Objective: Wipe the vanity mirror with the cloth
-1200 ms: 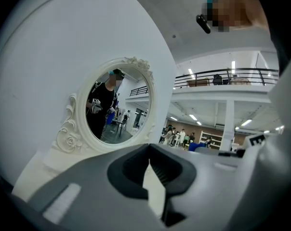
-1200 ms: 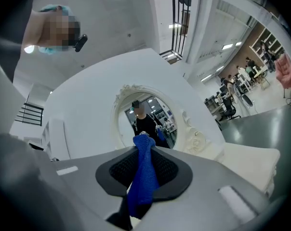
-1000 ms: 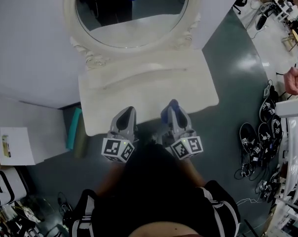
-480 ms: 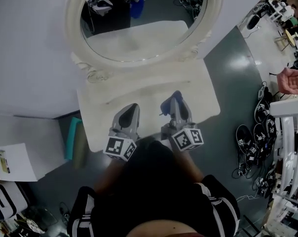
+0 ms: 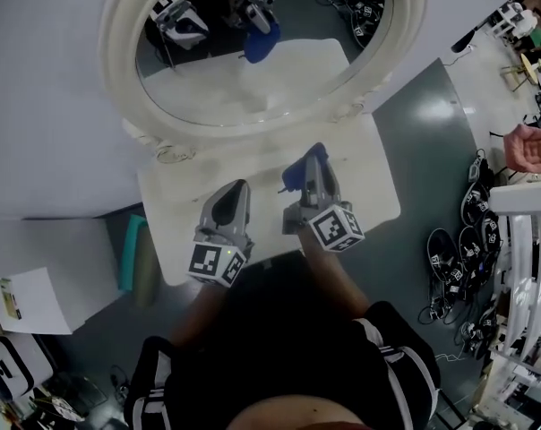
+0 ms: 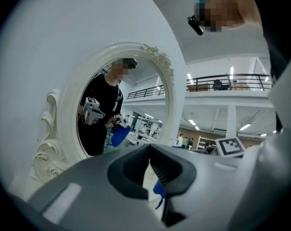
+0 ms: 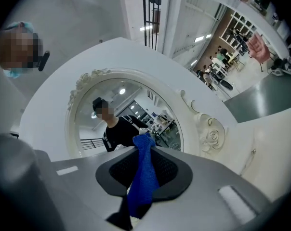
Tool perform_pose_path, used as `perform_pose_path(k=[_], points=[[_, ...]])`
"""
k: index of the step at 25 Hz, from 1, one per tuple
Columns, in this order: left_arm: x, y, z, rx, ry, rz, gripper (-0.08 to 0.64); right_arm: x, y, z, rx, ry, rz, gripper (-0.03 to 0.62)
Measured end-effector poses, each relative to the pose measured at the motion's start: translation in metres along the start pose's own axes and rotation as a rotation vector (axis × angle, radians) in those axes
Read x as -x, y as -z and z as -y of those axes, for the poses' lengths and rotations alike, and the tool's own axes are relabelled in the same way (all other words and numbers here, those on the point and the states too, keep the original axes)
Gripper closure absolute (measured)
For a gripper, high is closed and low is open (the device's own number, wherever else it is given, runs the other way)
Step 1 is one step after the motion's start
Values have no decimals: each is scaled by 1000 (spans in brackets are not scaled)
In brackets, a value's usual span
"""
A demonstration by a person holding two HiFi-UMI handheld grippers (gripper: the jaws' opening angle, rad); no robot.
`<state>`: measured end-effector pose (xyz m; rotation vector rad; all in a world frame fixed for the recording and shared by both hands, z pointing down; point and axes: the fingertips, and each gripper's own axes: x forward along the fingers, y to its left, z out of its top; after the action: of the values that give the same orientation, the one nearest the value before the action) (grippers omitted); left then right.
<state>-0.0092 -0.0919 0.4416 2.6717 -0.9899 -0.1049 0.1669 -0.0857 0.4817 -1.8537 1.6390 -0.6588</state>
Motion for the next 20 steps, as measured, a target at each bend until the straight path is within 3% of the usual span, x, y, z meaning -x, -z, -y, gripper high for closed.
perform_pose_path(k=[8,20], points=[[-32,2,-21,4,-55,-32,549,-67,-9,40,-136,49,36,532],[-50,12,-54,13,-113,-73,549,-129,17,94,-416,180,62,534]])
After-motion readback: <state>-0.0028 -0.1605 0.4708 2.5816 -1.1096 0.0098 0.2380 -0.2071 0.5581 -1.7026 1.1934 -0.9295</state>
